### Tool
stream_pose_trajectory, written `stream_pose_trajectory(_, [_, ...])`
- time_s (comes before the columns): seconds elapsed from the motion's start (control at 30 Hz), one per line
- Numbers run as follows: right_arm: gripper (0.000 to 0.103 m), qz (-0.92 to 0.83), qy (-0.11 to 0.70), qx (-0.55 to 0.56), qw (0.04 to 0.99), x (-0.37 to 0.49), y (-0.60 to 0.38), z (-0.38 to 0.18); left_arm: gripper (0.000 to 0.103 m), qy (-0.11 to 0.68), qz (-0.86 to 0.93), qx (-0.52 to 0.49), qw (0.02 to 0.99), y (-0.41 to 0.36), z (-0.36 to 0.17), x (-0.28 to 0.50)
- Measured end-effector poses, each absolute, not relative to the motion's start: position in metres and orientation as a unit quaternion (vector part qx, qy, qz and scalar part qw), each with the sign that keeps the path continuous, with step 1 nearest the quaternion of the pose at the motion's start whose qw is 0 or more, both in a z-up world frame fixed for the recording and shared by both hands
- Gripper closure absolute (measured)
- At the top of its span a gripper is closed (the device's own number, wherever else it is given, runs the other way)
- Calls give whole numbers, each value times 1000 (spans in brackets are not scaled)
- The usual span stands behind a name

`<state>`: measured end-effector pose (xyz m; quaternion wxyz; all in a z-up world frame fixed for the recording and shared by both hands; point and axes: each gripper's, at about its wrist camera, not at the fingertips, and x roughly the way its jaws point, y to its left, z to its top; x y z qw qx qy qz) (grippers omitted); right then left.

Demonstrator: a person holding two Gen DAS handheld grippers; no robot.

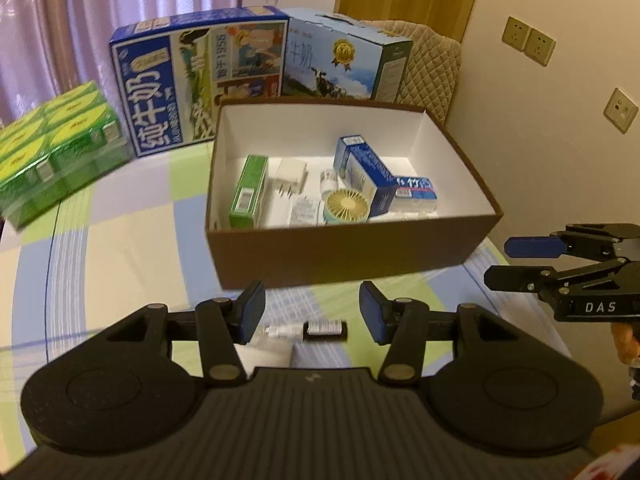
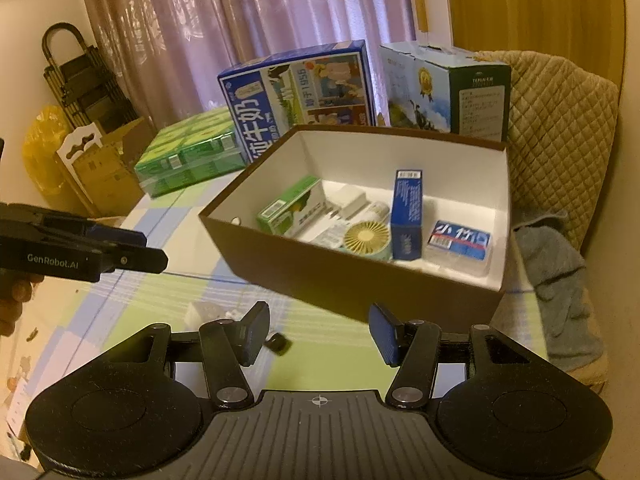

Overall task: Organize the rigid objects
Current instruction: 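Withdraw both tools from the box toward the charger and spray bottle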

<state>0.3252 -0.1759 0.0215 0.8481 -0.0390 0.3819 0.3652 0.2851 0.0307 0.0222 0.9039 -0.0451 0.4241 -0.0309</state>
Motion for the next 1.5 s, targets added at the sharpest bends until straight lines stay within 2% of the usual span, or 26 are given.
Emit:
stream_pose_trajectory(0.37, [51,360,414,-17,836,296,-169,-2,52,439,-11,-79,895,39,1,242])
stream_pose_trajectory(0.63, [51,367,434,-44,822,281,-150,-23,51,459,2,-102,882,42,-19,223])
stream_pose_trajectory(1.5, [51,377,466,-64,798,284,-121,-57,47,491,24,-101,865,47,-56,220])
